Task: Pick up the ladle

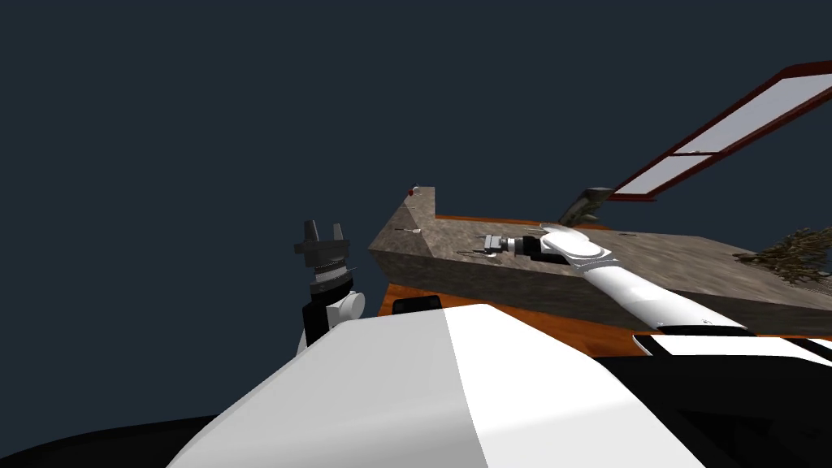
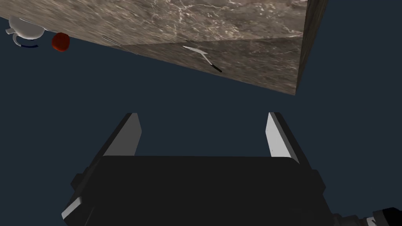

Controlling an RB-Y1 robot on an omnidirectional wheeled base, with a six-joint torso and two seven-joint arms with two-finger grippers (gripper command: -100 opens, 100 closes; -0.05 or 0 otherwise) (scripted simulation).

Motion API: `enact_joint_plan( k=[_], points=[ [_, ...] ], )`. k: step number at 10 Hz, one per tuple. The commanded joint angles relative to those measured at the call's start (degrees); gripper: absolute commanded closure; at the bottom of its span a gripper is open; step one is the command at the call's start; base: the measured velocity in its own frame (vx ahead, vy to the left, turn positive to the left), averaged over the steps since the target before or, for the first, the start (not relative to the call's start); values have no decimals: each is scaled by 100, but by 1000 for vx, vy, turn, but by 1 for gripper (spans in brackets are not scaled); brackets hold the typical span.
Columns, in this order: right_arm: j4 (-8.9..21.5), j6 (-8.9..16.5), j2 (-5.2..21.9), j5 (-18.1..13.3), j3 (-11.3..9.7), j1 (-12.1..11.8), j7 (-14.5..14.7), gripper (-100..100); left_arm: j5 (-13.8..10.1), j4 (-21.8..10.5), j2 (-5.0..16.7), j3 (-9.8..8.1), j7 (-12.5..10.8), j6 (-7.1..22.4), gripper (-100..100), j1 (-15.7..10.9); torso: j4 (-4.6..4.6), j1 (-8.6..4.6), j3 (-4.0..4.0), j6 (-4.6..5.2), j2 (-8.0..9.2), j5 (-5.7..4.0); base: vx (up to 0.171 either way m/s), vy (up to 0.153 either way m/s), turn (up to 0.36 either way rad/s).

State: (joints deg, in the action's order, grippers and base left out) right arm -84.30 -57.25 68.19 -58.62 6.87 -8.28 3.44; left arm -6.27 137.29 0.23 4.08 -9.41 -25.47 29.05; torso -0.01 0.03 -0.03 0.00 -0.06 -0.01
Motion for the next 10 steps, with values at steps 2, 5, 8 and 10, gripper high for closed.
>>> enact_joint_plan(
  k=[2,5,8,10],
  points=[
    [350,-313,278,-419,-143,203,-17,-100,0,0,0,0,0,0,0,1,0,0,1,4,1,-1,2,5,116],
    [681,-513,424,-773,-250,336,-5,-100,0,0,0,0,0,0,0,0,0,2,-1,1,-2,0,7,6,94],
    [1074,-897,655,-1244,-482,587,11,-100,0,0,0,0,0,0,0,1,0,3,-1,5,-1,-1,8,12,112],
    [1401,-1078,740,-1523,-603,703,16,-100,0,0,0,0,0,0,0,1,-1,3,-2,4,-4,0,14,11,109]
  ],
)
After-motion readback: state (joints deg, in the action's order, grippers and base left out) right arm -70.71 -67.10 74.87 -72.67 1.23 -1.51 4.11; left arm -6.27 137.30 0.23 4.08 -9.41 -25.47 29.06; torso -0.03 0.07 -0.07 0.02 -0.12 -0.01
